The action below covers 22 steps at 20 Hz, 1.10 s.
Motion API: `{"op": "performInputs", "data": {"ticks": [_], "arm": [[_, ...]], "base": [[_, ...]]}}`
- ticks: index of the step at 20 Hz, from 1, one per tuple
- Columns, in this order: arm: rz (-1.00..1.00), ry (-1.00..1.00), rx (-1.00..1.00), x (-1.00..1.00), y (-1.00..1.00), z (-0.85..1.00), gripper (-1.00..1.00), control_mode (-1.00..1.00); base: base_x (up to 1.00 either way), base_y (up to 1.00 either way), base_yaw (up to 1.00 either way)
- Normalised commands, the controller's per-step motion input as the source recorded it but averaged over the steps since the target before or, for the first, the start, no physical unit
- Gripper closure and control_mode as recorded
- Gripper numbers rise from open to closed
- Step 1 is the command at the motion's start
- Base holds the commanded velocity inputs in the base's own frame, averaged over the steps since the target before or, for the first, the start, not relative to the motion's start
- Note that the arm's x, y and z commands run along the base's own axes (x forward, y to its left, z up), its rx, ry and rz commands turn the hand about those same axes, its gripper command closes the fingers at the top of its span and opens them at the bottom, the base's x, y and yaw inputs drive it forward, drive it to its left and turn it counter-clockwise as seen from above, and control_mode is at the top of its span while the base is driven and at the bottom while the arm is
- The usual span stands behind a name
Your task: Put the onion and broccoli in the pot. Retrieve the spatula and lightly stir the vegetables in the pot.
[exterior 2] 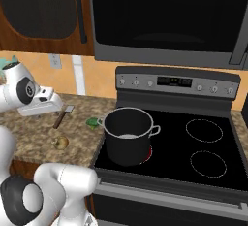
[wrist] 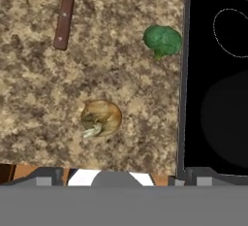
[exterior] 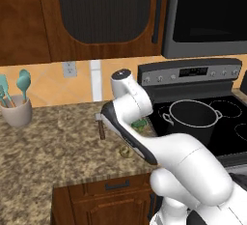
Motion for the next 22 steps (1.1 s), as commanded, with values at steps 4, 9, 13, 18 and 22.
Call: {"op": "performInputs", "data": {"ticks": [4,9,13,18,22], "arm": [[0.00,0.05,0.00,-0.01,0.11,-0.69,-1.00,-1.00],[0.00,0.04,0.00,0.00,0.00,-0.55,-1.00,-1.00],[0.00,0.03,0.00,0.13,0.00,-0.49,-1.00,-1.00],[-0.01,0.06,0.00,0.29,0.00,-0.44,-1.00,-1.00],[-0.01,0.11,0.00,0.39,0.00,-0.37,-1.00,-1.00]], "base": [[0.00,0.00,0.00],[0.00,0.00,0.00],[0.00,0.00,0.00],[0.00,0.00,0.00],[0.00,0.00,0.00]]}}
